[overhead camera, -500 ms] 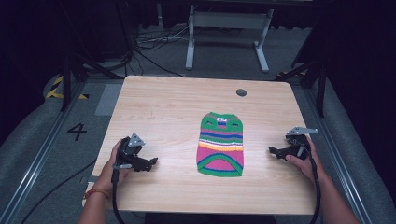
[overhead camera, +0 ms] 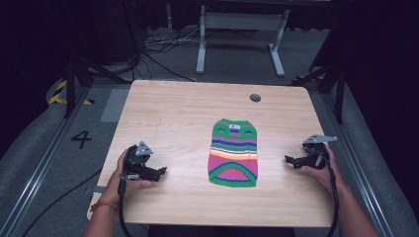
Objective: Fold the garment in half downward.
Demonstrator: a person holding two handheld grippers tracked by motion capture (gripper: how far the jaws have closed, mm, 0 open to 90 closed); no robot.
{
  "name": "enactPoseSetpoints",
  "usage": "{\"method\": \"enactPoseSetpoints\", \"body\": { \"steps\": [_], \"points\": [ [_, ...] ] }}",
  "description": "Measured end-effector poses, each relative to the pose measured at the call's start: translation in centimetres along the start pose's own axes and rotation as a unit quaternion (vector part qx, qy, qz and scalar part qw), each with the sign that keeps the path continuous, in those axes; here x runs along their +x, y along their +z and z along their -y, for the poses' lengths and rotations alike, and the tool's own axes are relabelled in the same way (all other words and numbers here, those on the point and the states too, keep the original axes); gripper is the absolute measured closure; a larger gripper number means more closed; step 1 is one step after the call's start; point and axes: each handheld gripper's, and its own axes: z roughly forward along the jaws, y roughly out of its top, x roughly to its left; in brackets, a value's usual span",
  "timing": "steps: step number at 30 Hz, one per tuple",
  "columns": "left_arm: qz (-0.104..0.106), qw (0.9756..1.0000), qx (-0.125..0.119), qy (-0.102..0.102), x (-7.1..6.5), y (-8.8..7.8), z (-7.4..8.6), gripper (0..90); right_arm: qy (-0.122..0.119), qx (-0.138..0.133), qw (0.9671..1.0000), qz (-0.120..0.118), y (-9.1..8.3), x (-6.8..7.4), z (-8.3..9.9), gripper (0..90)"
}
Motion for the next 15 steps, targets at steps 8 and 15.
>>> {"method": "enactPoseSetpoints", "body": {
  "steps": [8, 15],
  "points": [
    [0.026, 0.9994, -0.003, 0.021, 0.5, 0.2, -1.2, 20.9, -0.003, 0.015, 0.9997, -0.018, -0.7, 0.8, -0.7, 26.1],
    [0.038, 0.9984, -0.012, 0.041, 0.5, 0.9, -4.7, 33.6, -0.032, -0.010, 0.9988, -0.035, -1.1, 1.8, -2.4, 35.8]
  ]
}}
